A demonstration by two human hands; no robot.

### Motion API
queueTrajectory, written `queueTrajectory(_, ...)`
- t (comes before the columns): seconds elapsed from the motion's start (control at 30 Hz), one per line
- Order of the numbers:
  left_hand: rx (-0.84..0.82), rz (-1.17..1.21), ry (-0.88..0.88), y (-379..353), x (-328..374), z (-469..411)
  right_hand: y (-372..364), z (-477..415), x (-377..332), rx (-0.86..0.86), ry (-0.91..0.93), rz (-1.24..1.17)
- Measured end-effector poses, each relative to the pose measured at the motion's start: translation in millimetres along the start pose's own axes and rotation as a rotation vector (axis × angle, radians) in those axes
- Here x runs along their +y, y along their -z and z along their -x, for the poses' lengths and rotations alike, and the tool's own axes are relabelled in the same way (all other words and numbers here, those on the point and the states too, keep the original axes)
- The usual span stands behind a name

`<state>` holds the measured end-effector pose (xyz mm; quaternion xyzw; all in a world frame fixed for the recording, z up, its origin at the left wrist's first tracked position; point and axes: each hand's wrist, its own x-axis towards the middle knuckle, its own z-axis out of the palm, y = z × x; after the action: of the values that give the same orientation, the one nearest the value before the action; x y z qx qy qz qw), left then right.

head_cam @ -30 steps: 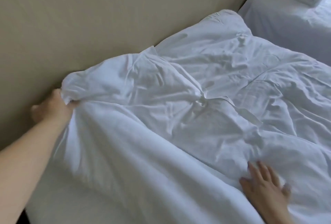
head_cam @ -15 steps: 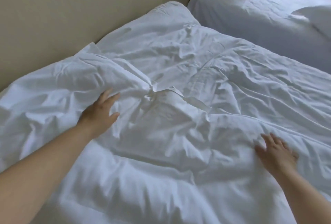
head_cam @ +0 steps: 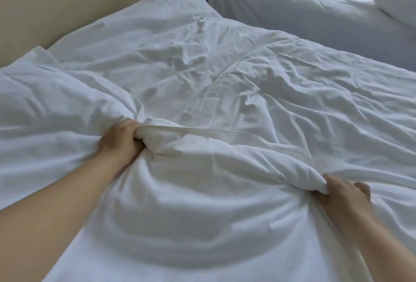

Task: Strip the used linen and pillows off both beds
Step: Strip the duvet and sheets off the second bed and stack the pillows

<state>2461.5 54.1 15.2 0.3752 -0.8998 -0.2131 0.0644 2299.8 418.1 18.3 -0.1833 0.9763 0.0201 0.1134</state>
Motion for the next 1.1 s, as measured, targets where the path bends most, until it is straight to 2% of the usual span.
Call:
queueTrajectory(0.13,0.365,0.175,-0.082,40,32,-27,36,19,35,0.412,-0.081,-0.088)
queueTrajectory(0.2,0.384,0.227,-0.122,48,54,-45,59,10,45,0.532,-0.165,-0.114)
queueTrajectory(0.23,0.324,0.225,-0.111,43,61,-50,65,1,46,0.532,-0.223,-0.14)
queueTrajectory(0.3,0.121,0.091,-0.063,16,64,-49,60,-14,36,0.409,-0.277,-0.173)
queueTrajectory(0.37,-0.073,-0.136,-0.076,-22,59,-31,27,-13,22,0.109,-0.306,-0.169)
queueTrajectory(0.43,-0.169,-0.23,-0.072,-53,52,-6,-14,-2,14,-0.071,-0.341,-0.104)
queueTrajectory(0.5,-0.209,-0.269,-0.059,-66,44,7,-37,8,11,-0.126,-0.358,-0.086)
queueTrajectory(0.63,-0.268,-0.256,-0.021,-49,45,6,-26,31,17,-0.153,-0.327,-0.17)
queueTrajectory(0.73,-0.241,-0.049,0.011,-30,63,46,-11,79,29,-0.146,-0.245,-0.103)
queueTrajectory(0.77,-0.253,0.04,-0.046,-28,70,74,-12,101,36,-0.143,-0.233,-0.094)
queueTrajectory(0.8,-0.237,0.094,-0.175,-27,80,108,-16,128,41,-0.119,-0.241,-0.121)
queueTrajectory(0.9,-0.232,0.069,-0.665,-57,100,219,-46,204,65,0.13,-0.235,-0.254)
queueTrajectory(0.93,-0.246,0.034,-0.766,-72,105,249,-52,226,71,0.163,-0.218,-0.286)
queueTrajectory(1.0,-0.288,-0.019,-0.778,-102,107,285,-64,259,80,0.174,-0.17,-0.29)
queueTrajectory(1.1,-0.291,-0.096,-0.758,-116,104,285,-77,296,100,0.261,-0.094,-0.224)
